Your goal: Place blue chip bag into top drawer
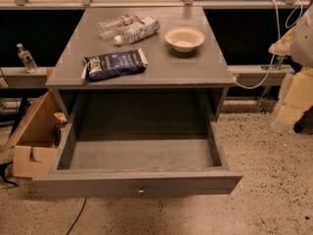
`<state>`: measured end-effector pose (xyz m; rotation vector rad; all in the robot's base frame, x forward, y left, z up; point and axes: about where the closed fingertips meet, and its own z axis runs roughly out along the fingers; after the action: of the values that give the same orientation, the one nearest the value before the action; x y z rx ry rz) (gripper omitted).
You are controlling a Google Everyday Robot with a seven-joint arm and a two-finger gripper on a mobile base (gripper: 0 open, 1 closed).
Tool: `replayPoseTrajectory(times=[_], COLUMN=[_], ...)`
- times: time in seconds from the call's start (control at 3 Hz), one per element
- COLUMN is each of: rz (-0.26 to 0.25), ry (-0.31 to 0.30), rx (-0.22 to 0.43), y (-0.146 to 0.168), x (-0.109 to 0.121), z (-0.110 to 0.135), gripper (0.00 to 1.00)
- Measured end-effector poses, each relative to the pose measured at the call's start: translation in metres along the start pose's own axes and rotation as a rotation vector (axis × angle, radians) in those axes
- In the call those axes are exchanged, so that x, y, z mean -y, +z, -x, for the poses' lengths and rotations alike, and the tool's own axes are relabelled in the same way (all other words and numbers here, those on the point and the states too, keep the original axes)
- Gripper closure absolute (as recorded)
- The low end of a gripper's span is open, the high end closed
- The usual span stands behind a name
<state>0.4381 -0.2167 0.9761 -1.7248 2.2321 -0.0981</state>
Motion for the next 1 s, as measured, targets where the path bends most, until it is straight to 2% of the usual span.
replayPoseTrajectory(times=[0.33, 0.67, 1.0], rz=[0.0, 0.014, 0.021], ry=[0.0, -0.009, 0.021], rx=[0.001, 0.047, 0.123], y=[0.0, 0.018, 0.036], x=[0.0, 0.011, 0.024], z=[0.0, 0.027, 0.055], gripper=[0.0, 0.0, 0.0])
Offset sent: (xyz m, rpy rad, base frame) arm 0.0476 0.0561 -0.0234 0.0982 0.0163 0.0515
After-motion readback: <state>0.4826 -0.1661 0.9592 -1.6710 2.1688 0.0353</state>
